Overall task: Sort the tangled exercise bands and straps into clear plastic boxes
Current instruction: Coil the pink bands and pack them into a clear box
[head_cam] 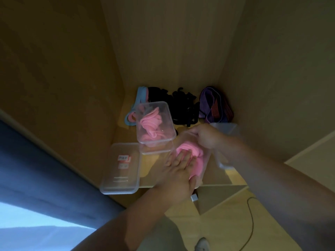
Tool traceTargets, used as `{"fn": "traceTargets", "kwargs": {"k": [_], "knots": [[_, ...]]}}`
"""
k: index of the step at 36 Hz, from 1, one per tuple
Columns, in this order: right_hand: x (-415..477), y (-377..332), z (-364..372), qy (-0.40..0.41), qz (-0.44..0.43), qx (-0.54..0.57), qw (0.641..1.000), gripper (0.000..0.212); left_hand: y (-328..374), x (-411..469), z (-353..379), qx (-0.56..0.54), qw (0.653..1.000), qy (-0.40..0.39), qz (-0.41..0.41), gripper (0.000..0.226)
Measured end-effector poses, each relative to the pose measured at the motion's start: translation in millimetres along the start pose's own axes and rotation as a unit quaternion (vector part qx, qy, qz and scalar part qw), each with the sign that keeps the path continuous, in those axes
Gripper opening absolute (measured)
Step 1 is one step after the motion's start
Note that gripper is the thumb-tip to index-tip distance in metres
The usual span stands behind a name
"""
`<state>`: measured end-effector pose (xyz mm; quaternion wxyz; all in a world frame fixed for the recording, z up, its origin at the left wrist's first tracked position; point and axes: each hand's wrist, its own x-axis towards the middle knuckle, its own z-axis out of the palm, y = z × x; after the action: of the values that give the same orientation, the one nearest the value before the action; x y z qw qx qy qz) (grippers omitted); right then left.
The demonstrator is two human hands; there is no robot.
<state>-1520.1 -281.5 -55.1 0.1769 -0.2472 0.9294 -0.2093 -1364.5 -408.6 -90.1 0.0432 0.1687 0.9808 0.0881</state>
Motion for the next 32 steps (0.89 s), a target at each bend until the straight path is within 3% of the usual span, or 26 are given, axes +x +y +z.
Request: {"fn": "traceTargets", "kwargs": {"k": [4, 9, 15, 20, 29, 32], "knots": [[-8, 2, 4, -0.04, -0.002, -0.06, 0.997, 0.059, 0, 2, 2, 0.014, 1.0, -0.024, 0.005, 0.082], [-8, 1, 6, -0.085, -0.029, -0.192, 0.977, 0.089, 1, 2, 0, 0.011, 1.0, -0.02, 0.01, 0.082], [-14, 3, 6, -0.067, -0.025, -0.176, 0.982, 0.083, 9, -1, 0, 0.008, 1.0, 0.008, -0.012, 0.064], [-14, 2, 10, -0.092, -0.027, -0.171, 0.98, 0.092, 9, -6, 5, -0.017, 1.0, 0.009, -0.007, 0.074], [-14, 6, 17, -0.117, -0.055, -0.165, 0.978, 0.092, 9, -9, 2, -0.035, 0.999, 0.013, -0.018, 0.064], [-16, 9, 16, -0.12, -0.053, -0.16, 0.978, 0.096, 10, -9, 4, -0.02, 0.999, 0.03, -0.029, 0.071]]}}
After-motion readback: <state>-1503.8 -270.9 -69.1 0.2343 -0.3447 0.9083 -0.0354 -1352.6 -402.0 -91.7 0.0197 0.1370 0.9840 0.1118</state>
